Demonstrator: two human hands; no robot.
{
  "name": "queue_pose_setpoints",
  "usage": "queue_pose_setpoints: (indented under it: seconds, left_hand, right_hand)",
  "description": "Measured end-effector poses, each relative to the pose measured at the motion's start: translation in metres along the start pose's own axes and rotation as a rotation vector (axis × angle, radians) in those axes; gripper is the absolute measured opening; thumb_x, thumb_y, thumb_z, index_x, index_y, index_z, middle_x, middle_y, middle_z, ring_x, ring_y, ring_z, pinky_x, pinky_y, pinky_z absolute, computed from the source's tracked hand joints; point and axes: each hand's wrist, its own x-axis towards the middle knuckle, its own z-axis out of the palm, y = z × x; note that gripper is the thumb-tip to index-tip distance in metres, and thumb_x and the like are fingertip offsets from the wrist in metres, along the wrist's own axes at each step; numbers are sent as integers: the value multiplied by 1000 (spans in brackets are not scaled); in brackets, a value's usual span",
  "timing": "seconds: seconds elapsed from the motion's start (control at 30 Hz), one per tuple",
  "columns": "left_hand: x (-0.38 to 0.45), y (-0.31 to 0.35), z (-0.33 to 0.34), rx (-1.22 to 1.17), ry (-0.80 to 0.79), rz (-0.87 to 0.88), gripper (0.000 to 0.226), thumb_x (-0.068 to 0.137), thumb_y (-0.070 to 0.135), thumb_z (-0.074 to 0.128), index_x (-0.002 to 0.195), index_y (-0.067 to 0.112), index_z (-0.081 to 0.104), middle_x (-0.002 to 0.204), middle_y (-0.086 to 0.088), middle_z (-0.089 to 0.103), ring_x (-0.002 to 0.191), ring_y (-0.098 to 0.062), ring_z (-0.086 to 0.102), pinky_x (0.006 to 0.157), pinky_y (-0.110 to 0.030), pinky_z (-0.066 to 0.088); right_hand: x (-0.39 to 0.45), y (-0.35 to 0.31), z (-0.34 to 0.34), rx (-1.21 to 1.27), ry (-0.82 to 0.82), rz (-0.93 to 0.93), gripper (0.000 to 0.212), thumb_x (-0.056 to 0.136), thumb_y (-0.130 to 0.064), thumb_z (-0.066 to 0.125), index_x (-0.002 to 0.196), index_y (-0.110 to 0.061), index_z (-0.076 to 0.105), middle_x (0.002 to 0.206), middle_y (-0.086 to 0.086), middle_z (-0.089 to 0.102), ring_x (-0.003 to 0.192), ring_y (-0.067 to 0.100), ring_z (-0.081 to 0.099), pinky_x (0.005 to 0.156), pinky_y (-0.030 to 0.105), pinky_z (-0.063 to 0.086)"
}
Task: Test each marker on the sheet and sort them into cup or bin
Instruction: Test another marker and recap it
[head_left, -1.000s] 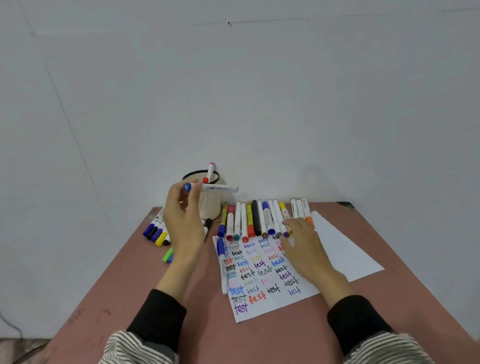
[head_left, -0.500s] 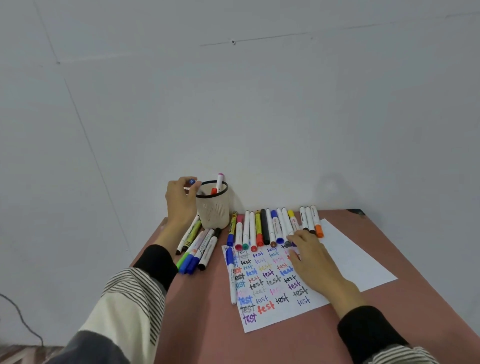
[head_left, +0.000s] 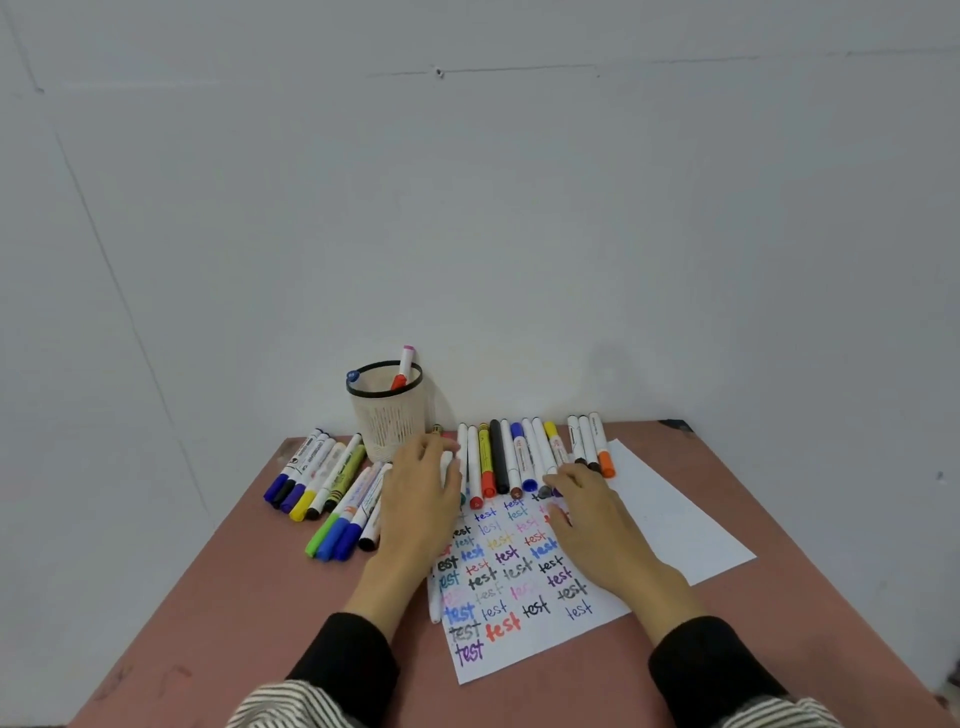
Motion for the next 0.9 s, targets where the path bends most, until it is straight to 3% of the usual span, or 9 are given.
queue_pose_setpoints:
  seconds: [0.13, 0.27, 0.37, 0.53, 0.67, 0.73, 0.8, 0.9]
  left_hand:
    - [1, -7, 1, 67, -126, 14, 30, 100, 31, 44, 127, 23, 55, 129, 7, 51, 118, -11, 44, 98, -30, 40]
    - [1, -5, 7, 95, -194, 31, 33, 101, 33, 43, 130, 23, 52, 136, 6, 48, 124, -12, 42, 102, -31, 38]
    - [0, -4, 12, 121, -209, 54, 32, 101, 35, 41, 128, 24, 53, 134, 6, 51, 122, -12, 45, 101, -32, 38]
    - [-1, -5, 11, 145, -230, 57, 32, 101, 37, 38, 127, 24, 54, 133, 7, 52, 123, -11, 45, 103, -32, 35]
    - [-1, -2, 9, 139, -257, 59, 32, 101, 37, 38, 126, 24, 54, 132, 8, 53, 122, -11, 45, 102, -33, 34]
    - [0, 0, 8, 105, -243, 68, 31, 101, 36, 40, 126, 25, 56, 132, 8, 53, 123, -11, 45, 104, -33, 33]
    - [0, 5, 5, -24, -206, 64, 31, 102, 34, 42, 126, 24, 59, 133, 8, 55, 124, -10, 45, 104, -29, 33]
    - [1, 21, -3, -400, -192, -35, 30, 101, 33, 47, 124, 23, 62, 122, 14, 60, 114, -2, 52, 92, -16, 39]
  right_hand:
    - [8, 2, -4, 78, 54, 48, 29, 99, -17, 49, 126, -15, 60, 127, -3, 53, 117, 12, 48, 106, 30, 38]
    - [31, 16, -16, 195, 357, 348, 15, 97, -9, 48, 98, -9, 63, 99, 4, 60, 92, 18, 57, 81, 34, 51]
    - [47, 32, -13, 88, 295, 532, 19, 96, -15, 49, 84, -7, 62, 91, 8, 63, 84, 23, 59, 76, 43, 54]
    - [58, 39, -7, 37, 197, 634, 21, 96, -19, 51, 96, -5, 67, 99, 10, 64, 90, 26, 59, 72, 37, 52]
    - [55, 34, -9, 9, 189, 715, 26, 97, -13, 49, 117, 3, 55, 112, 17, 60, 97, 29, 59, 78, 40, 54]
    - [50, 26, -18, 111, 330, 721, 26, 100, -11, 46, 120, 5, 46, 106, 16, 58, 87, 25, 57, 62, 30, 48]
    - [43, 14, -30, 322, 451, 626, 21, 102, -13, 44, 115, 3, 47, 97, 10, 56, 73, 15, 51, 52, 20, 36]
    - [28, -8, -39, 851, 313, 475, 16, 100, -17, 52, 103, -2, 58, 81, 0, 60, 61, 7, 46, 51, 13, 38]
